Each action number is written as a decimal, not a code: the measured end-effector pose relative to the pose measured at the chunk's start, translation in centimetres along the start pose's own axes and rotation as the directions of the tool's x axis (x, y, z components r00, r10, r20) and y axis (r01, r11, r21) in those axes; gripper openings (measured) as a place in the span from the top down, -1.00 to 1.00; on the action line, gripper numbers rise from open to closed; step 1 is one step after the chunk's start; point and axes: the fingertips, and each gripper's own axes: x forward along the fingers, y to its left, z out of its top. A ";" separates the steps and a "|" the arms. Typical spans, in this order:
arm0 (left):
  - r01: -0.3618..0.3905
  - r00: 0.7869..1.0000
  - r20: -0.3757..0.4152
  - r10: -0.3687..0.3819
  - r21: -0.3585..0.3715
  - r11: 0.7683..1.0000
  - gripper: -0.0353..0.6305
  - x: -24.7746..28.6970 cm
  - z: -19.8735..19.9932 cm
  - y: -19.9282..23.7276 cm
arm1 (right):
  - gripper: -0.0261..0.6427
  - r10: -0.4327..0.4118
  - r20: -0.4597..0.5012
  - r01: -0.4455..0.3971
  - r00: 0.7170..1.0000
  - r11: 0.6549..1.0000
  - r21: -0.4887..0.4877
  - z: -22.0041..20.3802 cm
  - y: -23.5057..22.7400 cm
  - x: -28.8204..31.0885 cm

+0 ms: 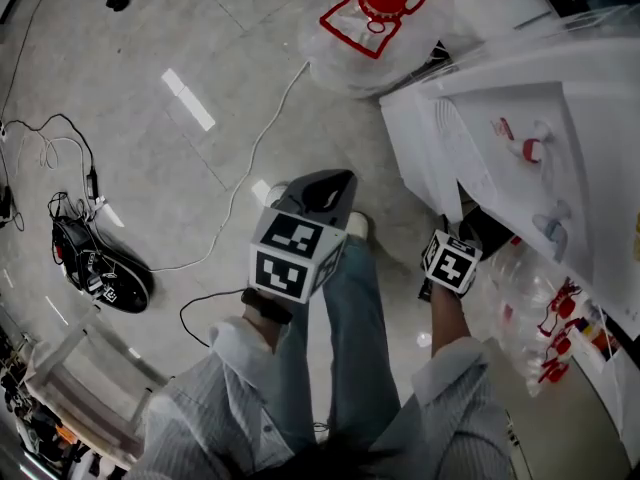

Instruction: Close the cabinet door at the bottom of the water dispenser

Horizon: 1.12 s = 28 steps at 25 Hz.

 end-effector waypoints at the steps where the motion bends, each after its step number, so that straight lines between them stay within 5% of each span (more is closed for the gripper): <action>1: -0.005 1.000 0.004 0.005 -0.006 1.000 0.86 0.1 -0.1 0.0 | 0.43 0.003 0.000 -0.003 1.000 1.000 0.004 0.1 -0.3 0.2; 13: -0.044 0.997 0.056 0.048 -0.078 0.996 0.86 0.0 -1.4 0.7 | 0.43 0.033 -0.057 -0.024 0.998 0.989 0.148 -0.5 -0.6 2.0; 28: -0.070 0.995 0.060 0.077 -0.113 0.991 0.86 0.3 -2.6 1.3 | 0.45 -0.026 -0.020 0.025 0.999 0.999 -0.021 0.9 -3.6 2.8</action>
